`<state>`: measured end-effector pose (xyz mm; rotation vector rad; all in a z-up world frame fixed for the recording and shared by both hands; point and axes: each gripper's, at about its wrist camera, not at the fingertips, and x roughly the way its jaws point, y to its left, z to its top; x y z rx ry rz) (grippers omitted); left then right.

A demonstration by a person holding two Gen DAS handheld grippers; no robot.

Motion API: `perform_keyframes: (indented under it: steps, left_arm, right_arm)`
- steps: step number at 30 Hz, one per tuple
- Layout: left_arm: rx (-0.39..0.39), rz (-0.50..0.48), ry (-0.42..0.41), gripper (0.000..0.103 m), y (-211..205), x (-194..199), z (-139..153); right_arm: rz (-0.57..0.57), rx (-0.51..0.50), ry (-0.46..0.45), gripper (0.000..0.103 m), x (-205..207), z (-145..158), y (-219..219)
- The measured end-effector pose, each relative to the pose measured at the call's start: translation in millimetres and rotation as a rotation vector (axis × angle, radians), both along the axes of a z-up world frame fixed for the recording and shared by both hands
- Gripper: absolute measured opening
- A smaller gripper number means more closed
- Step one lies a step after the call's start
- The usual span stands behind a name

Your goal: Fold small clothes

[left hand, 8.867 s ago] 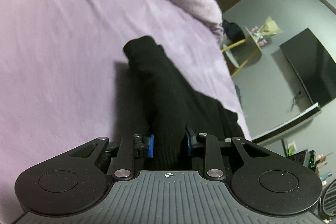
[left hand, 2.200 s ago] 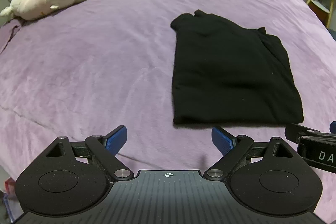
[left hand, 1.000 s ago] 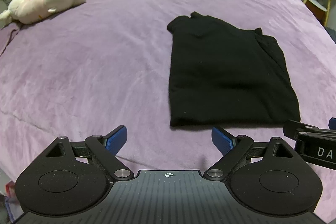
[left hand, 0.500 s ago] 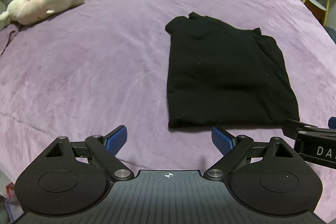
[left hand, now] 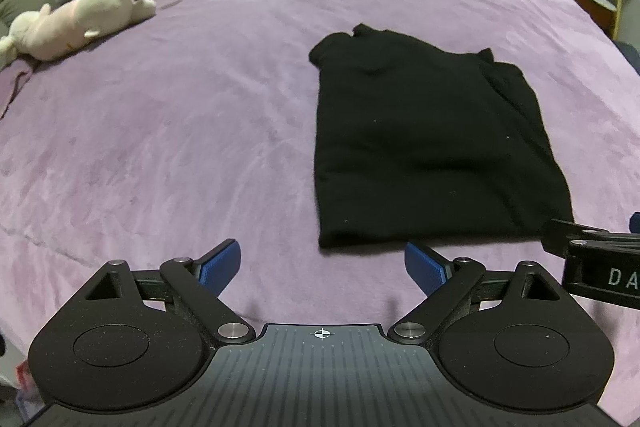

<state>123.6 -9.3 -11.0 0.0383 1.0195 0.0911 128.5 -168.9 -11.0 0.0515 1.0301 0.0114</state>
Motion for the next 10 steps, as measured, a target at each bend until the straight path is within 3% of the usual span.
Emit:
perform_keyframes:
  steps: [10]
  left_arm:
    - [0.007, -0.034, -0.020, 0.093, -5.9, -1.4, 3.8]
  right_arm:
    - [-0.005, -0.003, -0.005, 0.096, -0.1, -1.3, -2.3]
